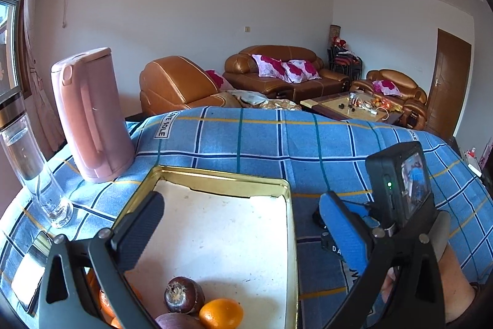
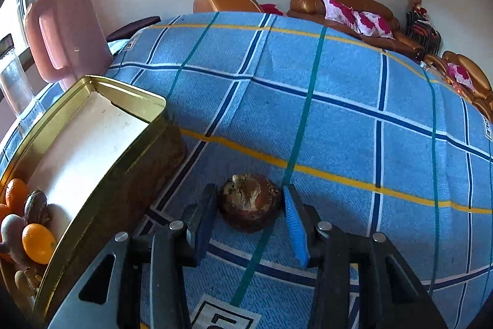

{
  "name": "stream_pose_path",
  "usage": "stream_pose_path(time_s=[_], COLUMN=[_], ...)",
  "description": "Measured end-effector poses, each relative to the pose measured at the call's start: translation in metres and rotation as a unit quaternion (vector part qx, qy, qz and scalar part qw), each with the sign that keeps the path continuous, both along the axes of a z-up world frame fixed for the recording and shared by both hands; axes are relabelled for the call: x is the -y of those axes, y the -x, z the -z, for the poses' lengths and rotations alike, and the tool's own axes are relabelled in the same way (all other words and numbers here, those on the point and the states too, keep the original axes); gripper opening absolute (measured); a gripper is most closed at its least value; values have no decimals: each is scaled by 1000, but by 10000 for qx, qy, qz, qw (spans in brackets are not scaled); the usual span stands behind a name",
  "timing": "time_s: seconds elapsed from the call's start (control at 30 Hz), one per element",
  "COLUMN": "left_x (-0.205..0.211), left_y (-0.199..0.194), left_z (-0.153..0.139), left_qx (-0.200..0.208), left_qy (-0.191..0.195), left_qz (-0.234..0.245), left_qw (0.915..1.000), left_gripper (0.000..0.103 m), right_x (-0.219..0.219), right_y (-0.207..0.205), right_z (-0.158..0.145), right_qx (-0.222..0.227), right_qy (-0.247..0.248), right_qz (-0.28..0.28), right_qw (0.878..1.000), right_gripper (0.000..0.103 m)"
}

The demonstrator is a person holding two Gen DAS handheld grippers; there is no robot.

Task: Organize fruits
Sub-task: 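Grasp the mangosteen with the right tool while the left tool approaches a small tan fruit, then close the left tool on the small tan fruit and lift it while the right tool holds the mangosteen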

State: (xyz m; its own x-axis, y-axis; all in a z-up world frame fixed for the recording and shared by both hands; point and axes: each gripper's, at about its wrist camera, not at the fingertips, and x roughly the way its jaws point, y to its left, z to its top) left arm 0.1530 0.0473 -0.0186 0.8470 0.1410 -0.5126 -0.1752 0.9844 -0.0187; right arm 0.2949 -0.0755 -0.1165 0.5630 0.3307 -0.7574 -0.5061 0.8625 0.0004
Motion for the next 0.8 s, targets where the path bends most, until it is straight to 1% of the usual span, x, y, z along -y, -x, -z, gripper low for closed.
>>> stream_pose_path(time_s=[0.07,0.17,0.23,0.27,0.37,0.53,0.6,0.7,0.8], left_x=[4,15,27,33,56,100,113,133,150], left_y=[0,-1,-5,-8,-20,-46,-58,-75,-89], left_z=[-3,-6,-7,-7,-2,16,26,41,53], left_qx=[6,10,18,0,-106,-401,-536,-777,-971], left_qy=[-3,14,-18,-35,-23,-137,-74,26,0], left_qz=[37,171,237,271,415,681,794,982,1157], left_qw=[10000,9999,9997,9996,9991,9968,9954,9921,9885], left_gripper=[103,103,103,103,103,103,103,102,96], right_x=[6,26,44,60,93,138,155,171,184], right_y=[8,28,35,39,42,33,33,37,39], right_z=[-4,-13,-19,-23,-30,-25,-23,-24,-25], right_qx=[29,340,444,493,755,706,621,675,664], right_qy=[-149,-159,-319,-422,-386,-307,-449,-462,-622], right_qz=[-53,20,193,365,911,1482,1666,1839,1959], right_qw=[9999,9993,9983,9972,9922,9860,9831,9795,9764], right_gripper=[44,44,44,44,44,44,44,44,44])
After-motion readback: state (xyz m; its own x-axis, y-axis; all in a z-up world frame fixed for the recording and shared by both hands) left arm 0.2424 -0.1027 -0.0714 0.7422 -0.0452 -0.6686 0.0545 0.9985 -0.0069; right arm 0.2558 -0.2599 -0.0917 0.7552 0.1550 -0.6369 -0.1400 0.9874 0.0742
